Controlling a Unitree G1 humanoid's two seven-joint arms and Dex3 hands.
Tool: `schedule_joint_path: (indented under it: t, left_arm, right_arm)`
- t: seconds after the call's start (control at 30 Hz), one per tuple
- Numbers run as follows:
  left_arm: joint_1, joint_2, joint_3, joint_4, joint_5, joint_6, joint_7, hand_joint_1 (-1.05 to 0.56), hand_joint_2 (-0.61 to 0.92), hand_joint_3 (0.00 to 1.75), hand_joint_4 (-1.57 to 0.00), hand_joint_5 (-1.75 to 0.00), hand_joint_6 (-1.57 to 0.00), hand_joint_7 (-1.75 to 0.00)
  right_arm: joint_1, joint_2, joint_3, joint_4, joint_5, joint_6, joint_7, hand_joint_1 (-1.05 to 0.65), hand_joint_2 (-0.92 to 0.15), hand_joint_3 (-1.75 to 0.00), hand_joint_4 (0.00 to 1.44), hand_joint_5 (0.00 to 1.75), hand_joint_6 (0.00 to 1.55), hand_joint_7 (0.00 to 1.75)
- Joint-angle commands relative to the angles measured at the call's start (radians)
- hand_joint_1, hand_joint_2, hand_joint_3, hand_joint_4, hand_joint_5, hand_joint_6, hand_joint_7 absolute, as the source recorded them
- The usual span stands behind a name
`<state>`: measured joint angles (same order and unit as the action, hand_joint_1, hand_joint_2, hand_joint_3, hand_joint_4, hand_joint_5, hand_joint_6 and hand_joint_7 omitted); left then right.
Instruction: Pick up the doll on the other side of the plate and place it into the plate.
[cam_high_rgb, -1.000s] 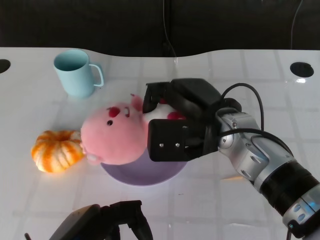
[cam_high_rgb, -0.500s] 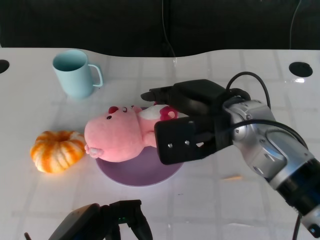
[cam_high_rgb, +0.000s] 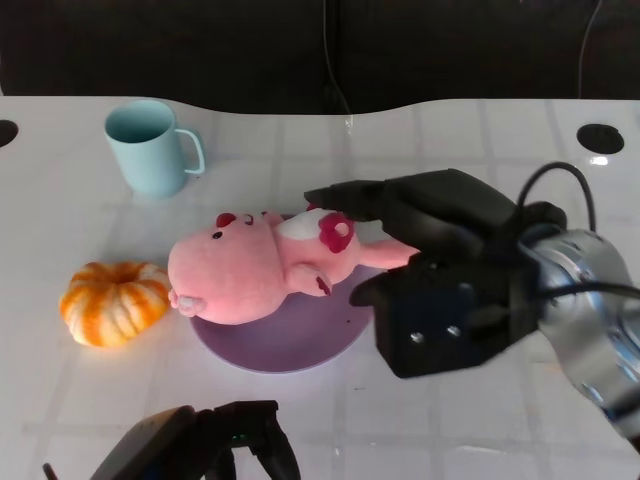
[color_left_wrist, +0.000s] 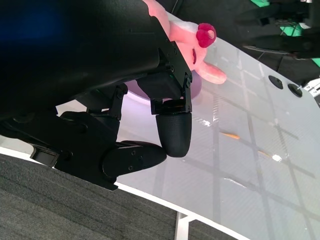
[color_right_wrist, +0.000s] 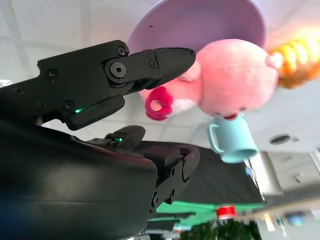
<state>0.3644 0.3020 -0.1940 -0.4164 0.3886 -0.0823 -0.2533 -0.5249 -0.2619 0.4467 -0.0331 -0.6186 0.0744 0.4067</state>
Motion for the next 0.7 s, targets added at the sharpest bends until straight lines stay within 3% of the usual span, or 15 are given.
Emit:
schedule_joint_path:
  t: [0.03, 0.2, 0.27, 0.43, 0.5, 0.53, 0.63, 0.7]
  left_arm:
    - [0.009, 0.019, 0.014, -0.023, -0.007, -0.003, -0.001, -0.24, 0.68, 0.69, -0.72, -1.54, -0.75, -1.18]
    - [0.018, 0.031, 0.02, -0.042, -0.006, 0.0, -0.006, -0.23, 0.67, 0.74, -0.69, -1.63, -0.72, -1.22]
    - [0.021, 0.035, 0.022, -0.047, -0.006, 0.0, -0.005, -0.23, 0.67, 0.75, -0.68, -1.64, -0.72, -1.23]
    - [0.026, 0.039, 0.027, -0.052, -0.008, -0.005, -0.006, -0.23, 0.67, 0.77, -0.67, -1.67, -0.72, -1.25]
    - [0.028, 0.04, 0.028, -0.055, -0.007, -0.004, -0.007, -0.23, 0.67, 0.78, -0.66, -1.68, -0.71, -1.26]
    - [0.03, 0.041, 0.028, -0.056, -0.006, -0.005, -0.007, -0.23, 0.67, 0.78, -0.66, -1.68, -0.71, -1.26]
    - [0.033, 0.044, 0.027, -0.066, -0.003, -0.003, -0.011, -0.22, 0.67, 0.78, -0.66, -1.66, -0.7, -1.25]
    - [0.036, 0.045, 0.025, -0.07, -0.001, -0.002, -0.01, -0.22, 0.67, 0.77, -0.67, -1.65, -0.7, -1.25]
  right_arm:
    - [0.084, -0.021, -0.054, -0.081, 0.031, -0.04, -0.056, -0.65, -0.92, -0.15, 0.5, 0.35, 0.44, 0.1]
    - [0.227, -0.013, -0.126, -0.185, 0.069, -0.084, -0.143, -0.49, -0.92, -0.14, 0.74, 0.5, 0.64, 0.17]
    - [0.284, -0.014, -0.153, -0.221, 0.09, -0.095, -0.161, -0.39, -0.92, -0.08, 0.74, 0.76, 0.75, 0.19]
    - [0.4, -0.047, -0.212, -0.297, 0.138, -0.104, -0.145, -0.12, -0.88, -0.11, 0.78, 1.18, 0.94, 0.28]
    - [0.442, -0.068, -0.234, -0.327, 0.148, -0.094, -0.125, -0.05, -0.64, -0.61, 0.82, 1.43, 1.0, 0.36]
    - [0.463, -0.081, -0.246, -0.339, 0.152, -0.096, -0.12, -0.03, -0.58, -0.76, 0.83, 1.52, 1.02, 0.38]
    - [0.515, -0.12, -0.276, -0.364, 0.167, -0.118, -0.104, -0.02, -0.51, -0.94, 0.87, 1.52, 1.08, 0.52]
    - [0.553, -0.148, -0.293, -0.382, 0.171, -0.125, -0.089, 0.0, -0.46, -1.06, 0.92, 1.45, 1.02, 0.8]
